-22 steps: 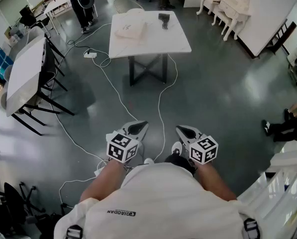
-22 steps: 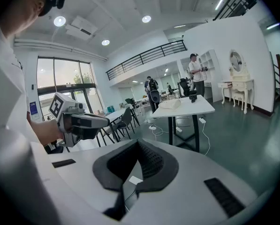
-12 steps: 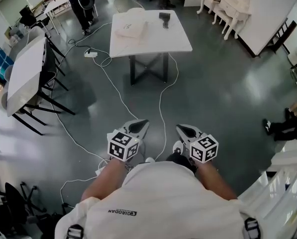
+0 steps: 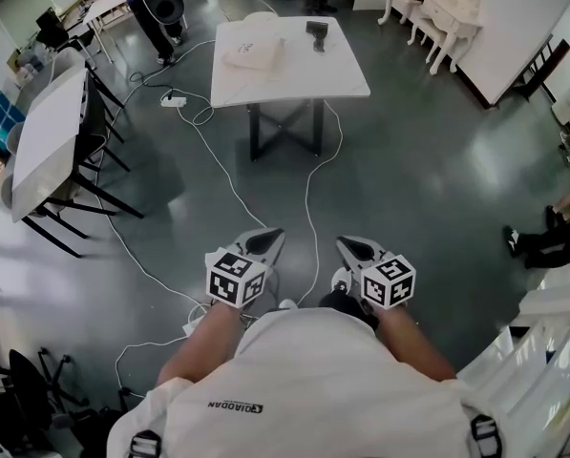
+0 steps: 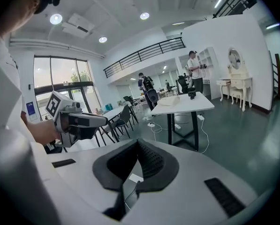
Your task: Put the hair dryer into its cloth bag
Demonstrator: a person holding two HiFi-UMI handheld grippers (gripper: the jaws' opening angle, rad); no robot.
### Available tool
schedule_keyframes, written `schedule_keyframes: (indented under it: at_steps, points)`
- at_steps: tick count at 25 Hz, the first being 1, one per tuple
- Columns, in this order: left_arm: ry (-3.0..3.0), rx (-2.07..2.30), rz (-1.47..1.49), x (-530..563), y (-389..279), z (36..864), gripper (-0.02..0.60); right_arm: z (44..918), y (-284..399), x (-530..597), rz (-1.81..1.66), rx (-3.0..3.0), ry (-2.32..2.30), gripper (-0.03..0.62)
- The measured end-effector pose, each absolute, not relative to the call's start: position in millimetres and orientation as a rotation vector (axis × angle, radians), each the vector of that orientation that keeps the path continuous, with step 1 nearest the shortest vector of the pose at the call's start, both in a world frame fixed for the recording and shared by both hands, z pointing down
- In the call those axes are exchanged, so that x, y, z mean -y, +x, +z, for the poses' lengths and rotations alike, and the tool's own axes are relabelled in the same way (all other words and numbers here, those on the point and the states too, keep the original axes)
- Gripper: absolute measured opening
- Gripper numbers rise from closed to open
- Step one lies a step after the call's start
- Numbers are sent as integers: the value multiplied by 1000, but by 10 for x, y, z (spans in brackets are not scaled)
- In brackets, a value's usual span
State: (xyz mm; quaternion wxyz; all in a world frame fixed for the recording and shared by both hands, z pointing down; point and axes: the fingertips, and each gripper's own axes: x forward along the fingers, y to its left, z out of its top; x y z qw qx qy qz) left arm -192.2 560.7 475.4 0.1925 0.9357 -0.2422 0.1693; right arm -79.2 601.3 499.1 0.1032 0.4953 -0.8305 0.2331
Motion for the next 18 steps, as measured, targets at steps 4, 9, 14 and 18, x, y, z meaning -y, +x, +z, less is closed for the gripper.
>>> schedule_keyframes:
  at_steps: [4, 9, 14, 18]
  points:
    - [2624, 694, 493, -5591, -1979, 4804, 29, 4977, -806, -6016, 695, 2439, 1457, 21]
    - [2580, 683, 467, -5529, -1908, 4872, 29, 4991, -740, -5992, 704, 2435, 1457, 21]
    - [2572, 672, 493, -5419, -1733, 4954, 29, 5108, -565, -5904, 743, 2424, 1456, 21]
    - [2544, 676, 493, -5302, -1586, 4983, 29, 5147, -426, -5754, 763, 2430, 1435, 21]
